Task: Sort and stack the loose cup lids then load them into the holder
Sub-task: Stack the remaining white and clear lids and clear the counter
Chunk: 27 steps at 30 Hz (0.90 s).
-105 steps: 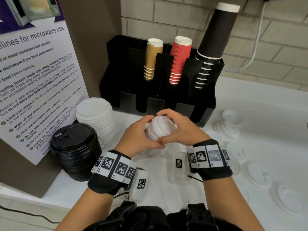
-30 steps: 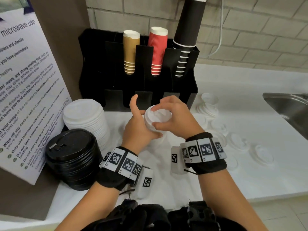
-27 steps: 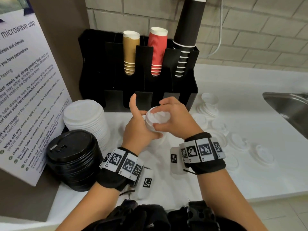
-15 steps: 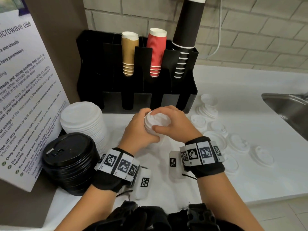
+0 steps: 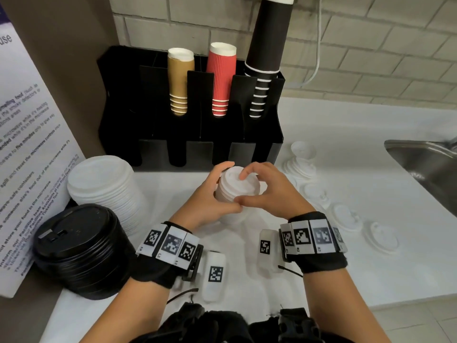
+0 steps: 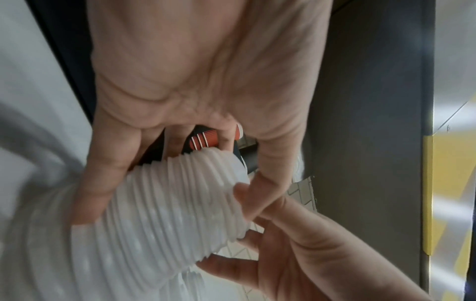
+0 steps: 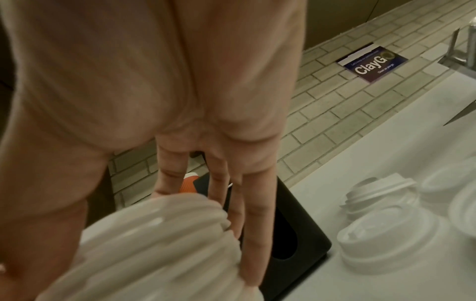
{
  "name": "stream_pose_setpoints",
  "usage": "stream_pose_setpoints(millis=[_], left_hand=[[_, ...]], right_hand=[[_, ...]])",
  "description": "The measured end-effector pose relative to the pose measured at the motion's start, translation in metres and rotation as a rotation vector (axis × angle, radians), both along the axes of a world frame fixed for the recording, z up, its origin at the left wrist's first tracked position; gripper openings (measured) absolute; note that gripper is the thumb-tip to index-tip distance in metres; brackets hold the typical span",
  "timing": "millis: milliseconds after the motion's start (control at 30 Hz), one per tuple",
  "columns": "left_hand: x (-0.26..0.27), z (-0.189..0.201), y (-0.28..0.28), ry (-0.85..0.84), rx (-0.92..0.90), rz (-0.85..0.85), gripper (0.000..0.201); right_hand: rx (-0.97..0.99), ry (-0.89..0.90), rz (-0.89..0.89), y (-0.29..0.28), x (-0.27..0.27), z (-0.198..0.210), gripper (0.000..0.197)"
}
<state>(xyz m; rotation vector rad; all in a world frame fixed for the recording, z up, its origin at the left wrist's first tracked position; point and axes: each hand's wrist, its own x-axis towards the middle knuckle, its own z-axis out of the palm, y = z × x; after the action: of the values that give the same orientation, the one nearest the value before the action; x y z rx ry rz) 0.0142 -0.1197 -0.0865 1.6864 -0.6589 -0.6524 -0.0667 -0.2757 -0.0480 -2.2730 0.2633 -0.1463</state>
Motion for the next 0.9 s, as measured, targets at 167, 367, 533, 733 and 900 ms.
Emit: stream_pose_setpoints(millis=[167,367,533,733,900], left_hand=[[-0.003,0.0,-0.021,-0.014,-0.003,0.058,0.06],[-0.002,-0.003,-0.034,-0.029,0.028,0.117,0.048],[0.0,0.002,-0.036,-0.185,0.078,0.206,0.041],[0.004,0.002,-0.038,-0.204,0.07,0.23,0.049],[0.007,0.002,-0.043,-0.251,0.102,0.249,0.064]], right_hand=[[0.01,-0.03,0.024,-0.017,-0.004,0.0,0.027],[0.066,-0.001,-0.122,-0.068,-0.009,0.014,0.014],[-0.54,0.71,-0.029,-0.115,-0.012,0.016,0.066],[-0.68,0.818,0.153,-0.105,-0.01,-0.004,0.092],[-0.69,0.815,0.212,-0.103,-0.007,-0.008,0.084]])
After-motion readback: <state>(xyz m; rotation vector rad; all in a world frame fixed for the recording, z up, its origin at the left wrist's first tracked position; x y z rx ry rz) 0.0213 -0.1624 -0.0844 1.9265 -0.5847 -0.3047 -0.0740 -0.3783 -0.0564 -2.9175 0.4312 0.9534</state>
